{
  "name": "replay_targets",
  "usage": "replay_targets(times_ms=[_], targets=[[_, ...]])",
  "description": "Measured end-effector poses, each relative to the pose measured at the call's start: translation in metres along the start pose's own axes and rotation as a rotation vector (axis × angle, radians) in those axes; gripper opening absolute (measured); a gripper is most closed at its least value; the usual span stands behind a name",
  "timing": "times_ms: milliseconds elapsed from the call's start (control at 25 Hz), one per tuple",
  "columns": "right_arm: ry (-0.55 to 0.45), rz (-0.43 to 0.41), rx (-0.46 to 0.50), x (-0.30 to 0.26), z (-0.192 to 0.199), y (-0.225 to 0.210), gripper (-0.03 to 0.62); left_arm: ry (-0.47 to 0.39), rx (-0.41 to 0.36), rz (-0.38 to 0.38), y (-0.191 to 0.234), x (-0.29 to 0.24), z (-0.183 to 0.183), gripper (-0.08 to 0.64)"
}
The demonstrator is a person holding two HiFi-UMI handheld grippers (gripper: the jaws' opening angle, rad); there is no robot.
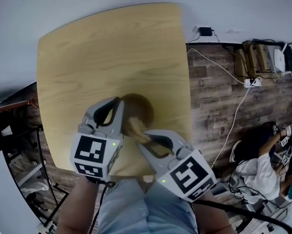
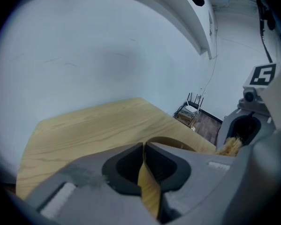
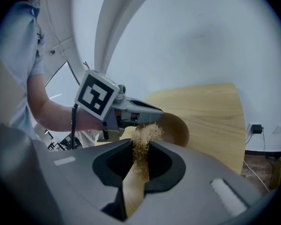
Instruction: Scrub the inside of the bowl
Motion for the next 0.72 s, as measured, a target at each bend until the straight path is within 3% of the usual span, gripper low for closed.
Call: replay_targets(times_ms=[400, 720], targets=[[-0.122, 0.012, -0.018, 0.042, 0.001, 0.020, 0.060, 0.028, 0.034, -0.043, 0.002, 0.000, 0.012, 0.044], [-0.139, 0.117, -0.002, 0.047, -0.005, 0.008, 0.060, 0.018, 0.021, -0.029, -0.001, 0.002, 0.012, 0.046]])
Point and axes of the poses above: the fingertips, and each gripper's own axes: x backward along the fingers, y to its left, z out of its underside, the point moved 6 cm from there along x, backward along the fingers, and after that the axes turned 8 degrees about x, right-handed, at the moved point
